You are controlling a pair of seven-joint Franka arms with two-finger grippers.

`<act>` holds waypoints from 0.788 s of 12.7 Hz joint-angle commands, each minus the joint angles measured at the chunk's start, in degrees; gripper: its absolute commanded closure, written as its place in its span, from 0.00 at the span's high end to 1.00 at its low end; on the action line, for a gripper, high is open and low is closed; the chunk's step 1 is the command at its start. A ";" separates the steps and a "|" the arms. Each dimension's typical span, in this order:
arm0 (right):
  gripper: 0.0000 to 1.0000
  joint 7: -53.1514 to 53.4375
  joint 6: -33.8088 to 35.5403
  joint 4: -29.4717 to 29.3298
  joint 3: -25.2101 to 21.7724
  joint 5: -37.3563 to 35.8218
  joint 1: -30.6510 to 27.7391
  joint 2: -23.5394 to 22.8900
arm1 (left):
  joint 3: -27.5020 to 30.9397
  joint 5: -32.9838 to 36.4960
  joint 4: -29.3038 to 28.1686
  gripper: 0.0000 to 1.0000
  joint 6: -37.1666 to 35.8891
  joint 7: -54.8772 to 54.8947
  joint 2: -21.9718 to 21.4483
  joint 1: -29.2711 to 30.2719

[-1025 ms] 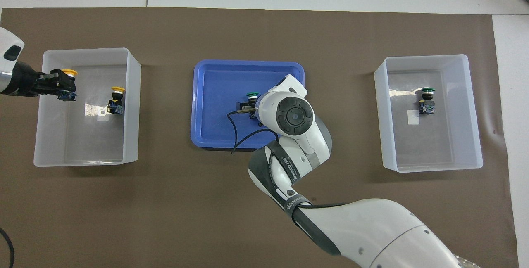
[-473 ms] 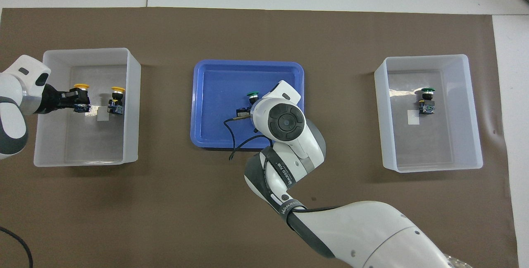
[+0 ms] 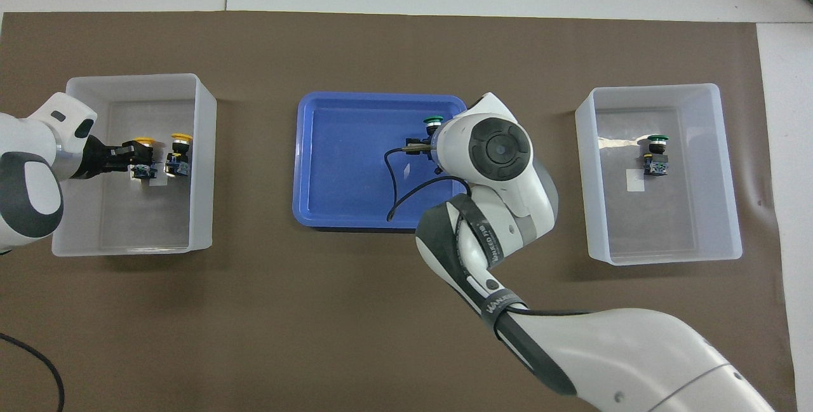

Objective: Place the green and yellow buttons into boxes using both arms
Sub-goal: 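Carry the last green button into the box with the right gripper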

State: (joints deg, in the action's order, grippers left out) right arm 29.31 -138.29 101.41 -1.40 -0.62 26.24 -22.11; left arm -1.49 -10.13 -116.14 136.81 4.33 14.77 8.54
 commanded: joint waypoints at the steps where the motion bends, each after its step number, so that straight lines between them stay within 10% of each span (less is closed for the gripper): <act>1: 0.00 -0.65 3.46 8.17 0.78 -1.05 -4.08 10.12 | 0.26 0.46 0.47 0.66 0.13 0.59 -0.18 -0.80; 10: 0.00 -27.09 8.83 14.69 0.87 1.14 -27.28 16.30 | -0.01 6.00 32.70 0.67 -47.37 -0.02 -0.53 -2.04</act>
State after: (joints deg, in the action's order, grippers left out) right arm 6.21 -129.15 112.59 -1.49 -0.82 1.34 -7.79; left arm -1.78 -5.54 -89.89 97.99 4.54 13.55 7.03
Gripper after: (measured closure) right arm 0.590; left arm 0.330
